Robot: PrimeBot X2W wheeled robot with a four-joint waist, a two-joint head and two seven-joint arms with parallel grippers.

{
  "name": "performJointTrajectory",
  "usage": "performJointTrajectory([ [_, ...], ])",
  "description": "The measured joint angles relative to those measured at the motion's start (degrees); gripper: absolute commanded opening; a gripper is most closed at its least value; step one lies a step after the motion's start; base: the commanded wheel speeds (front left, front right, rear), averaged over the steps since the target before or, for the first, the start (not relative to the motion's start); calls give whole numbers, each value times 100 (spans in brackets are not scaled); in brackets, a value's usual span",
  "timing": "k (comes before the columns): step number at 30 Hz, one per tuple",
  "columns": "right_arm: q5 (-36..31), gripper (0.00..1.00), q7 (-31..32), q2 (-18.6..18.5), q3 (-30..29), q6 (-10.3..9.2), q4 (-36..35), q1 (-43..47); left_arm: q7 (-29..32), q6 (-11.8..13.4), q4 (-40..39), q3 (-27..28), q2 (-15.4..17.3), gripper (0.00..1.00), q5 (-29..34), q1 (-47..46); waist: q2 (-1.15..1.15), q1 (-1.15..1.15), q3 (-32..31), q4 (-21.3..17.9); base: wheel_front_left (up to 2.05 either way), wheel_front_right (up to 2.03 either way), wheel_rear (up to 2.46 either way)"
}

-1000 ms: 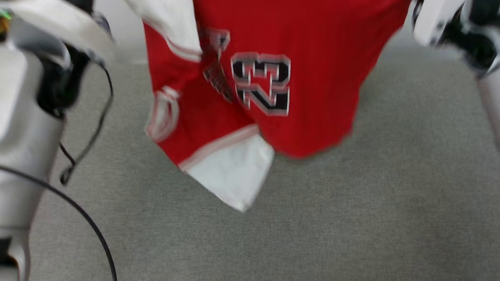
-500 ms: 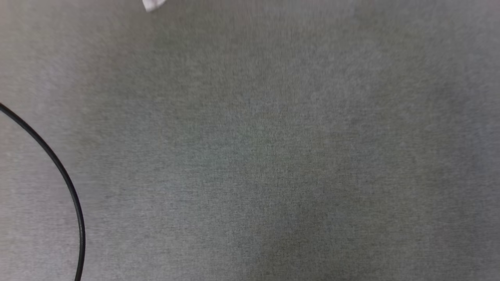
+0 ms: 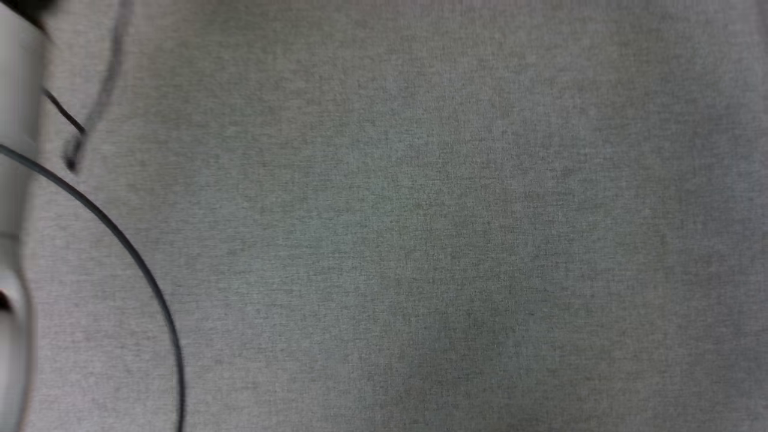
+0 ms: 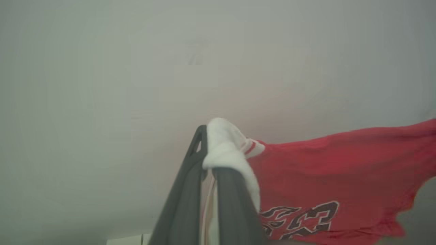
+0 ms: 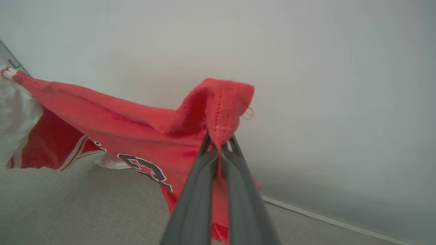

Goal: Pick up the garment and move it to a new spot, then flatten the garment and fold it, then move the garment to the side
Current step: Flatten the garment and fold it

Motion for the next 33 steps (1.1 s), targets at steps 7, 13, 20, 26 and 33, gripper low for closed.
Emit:
performJointTrajectory([
  [7,641,0,-398,-234,720,0,-299,1898,-134,-2,-497,-723,-57,0,-699,2011,0,0,-613,96,0,0,0],
  [13,1146,0,-661,-554,1144,0,-940,3699,-157,-2,-1090,-876,219,0,-1045,3768,0,-1,-1401,125,0,0,0],
  [20,1358,0,-770,-977,1079,0,-1599,5400,-165,412,-2127,-694,402,0,-915,5706,0,-2,-2305,87,0,0,0],
  [26,1395,0,-692,-1210,622,0,-2173,6982,-144,1174,-3375,-679,677,0,-953,7293,0,-3,-2973,59,0,0,0],
  [33,1046,0,-343,-1221,-455,3,-3039,8733,286,2108,-4986,-737,1185,0,-1094,8540,0,-4,-3457,140,0,0,0],
])
